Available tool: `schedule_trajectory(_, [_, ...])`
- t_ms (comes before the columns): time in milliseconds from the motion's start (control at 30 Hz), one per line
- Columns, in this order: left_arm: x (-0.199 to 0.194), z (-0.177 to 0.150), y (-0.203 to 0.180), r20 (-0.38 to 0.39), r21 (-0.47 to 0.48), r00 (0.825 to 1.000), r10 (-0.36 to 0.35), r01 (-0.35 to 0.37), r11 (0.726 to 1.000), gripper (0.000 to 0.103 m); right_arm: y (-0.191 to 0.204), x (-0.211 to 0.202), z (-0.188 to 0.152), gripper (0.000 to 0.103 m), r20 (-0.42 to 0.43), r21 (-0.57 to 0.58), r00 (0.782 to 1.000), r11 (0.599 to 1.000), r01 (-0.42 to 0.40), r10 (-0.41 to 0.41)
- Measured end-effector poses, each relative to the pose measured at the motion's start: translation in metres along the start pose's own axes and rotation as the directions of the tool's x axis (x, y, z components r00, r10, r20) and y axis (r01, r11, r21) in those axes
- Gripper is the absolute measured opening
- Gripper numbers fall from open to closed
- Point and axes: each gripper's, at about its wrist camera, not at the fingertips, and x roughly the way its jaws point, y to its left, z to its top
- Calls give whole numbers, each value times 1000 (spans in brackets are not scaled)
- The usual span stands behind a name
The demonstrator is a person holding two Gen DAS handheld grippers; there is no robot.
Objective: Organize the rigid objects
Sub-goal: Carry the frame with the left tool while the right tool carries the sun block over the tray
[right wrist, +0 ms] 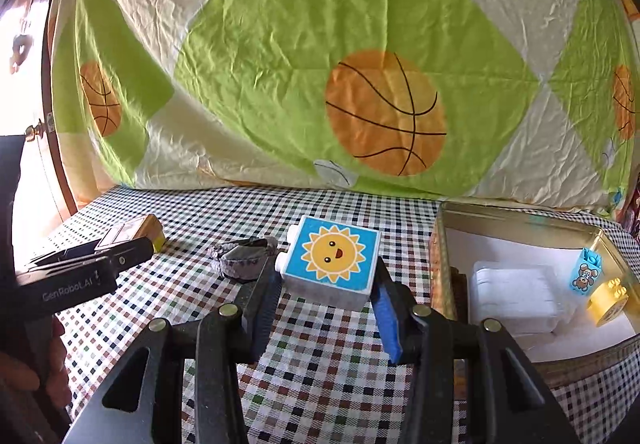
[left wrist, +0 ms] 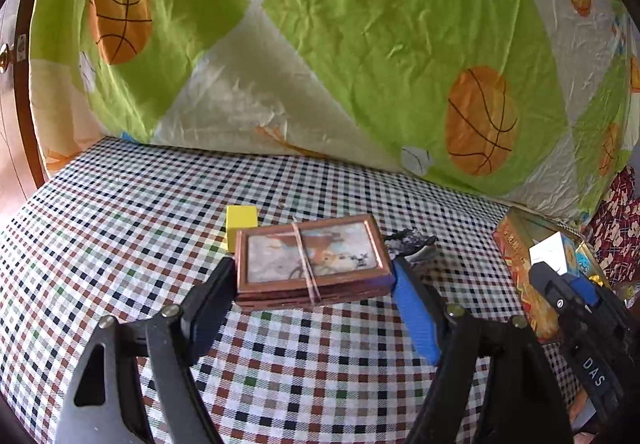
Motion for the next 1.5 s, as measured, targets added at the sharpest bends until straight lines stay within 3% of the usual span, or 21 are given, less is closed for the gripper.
schedule_trajectory(200, [-21,-13,-25,34,21,999,7,-8,1000,78,1,-13,1,46,54,-48,998,998,30,-28])
schedule_trajectory(433, [-37,-24,-47,51,42,999,-1,-1,999,77,-14,-34,-2,46,93,-72,996,997,11,-4])
schedule_trajectory(467, [-38,-25,-50,55,48,998,-4,1,999,72,-19,-37,-3,46,97,-72,995,997,11,-4])
schedule_trajectory(500, [-40,-26,-54,58,56,998,-10,7,998,50,-22,-39,-4,46,100,-73,995,997,14,-6])
schedule_trajectory(533, [-41,-27,-57,54,62,998,-12,9,998,44,-25,-41,-5,46,102,-74,995,997,16,-8])
schedule_trajectory(667, [-40,-31,-64,32,73,999,-2,-1,997,44,-38,-44,-9,46,91,-72,996,997,28,-21])
schedule_trajectory(800, [-44,-30,-49,14,30,1000,-7,7,1000,51,-49,-47,-11,46,88,-53,996,998,28,-23])
schedule_trajectory(900, [-48,-29,-35,-20,-15,1000,-19,18,1000,73,-51,-47,-11,46,82,-46,997,999,20,-16])
schedule_trajectory(1000, [-53,-42,-39,-89,29,995,-34,36,999,91,-51,-47,-11,46,78,-45,997,999,10,-6])
schedule_trajectory(1100, [-47,-62,-56,-149,199,986,71,-40,979,91,-51,-49,-11,46,82,-48,997,999,8,-4])
schedule_trajectory(1267, [-17,-76,-80,-265,344,953,147,-49,938,96,-50,-48,-12,46,80,-47,997,999,18,-14])
schedule_trajectory(1300, [-12,-75,-81,-275,350,948,161,-58,935,101,-51,-48,-12,46,79,-46,997,999,20,-16])
schedule_trajectory(1400, [-6,-69,-72,-276,304,945,176,-88,949,97,-53,-46,-13,46,68,-36,998,999,19,-16])
schedule_trajectory(1433, [-7,-67,-66,-300,255,947,117,-38,966,80,-54,-45,-13,46,66,-32,998,999,16,-14])
schedule_trajectory(1467, [-8,-66,-62,-313,215,947,67,2,977,80,-54,-45,-12,46,65,-28,998,999,15,-13])
schedule_trajectory(1500, [-9,-66,-60,-312,214,948,67,1,977,79,-54,-45,-12,46,65,-27,998,1000,11,-10])
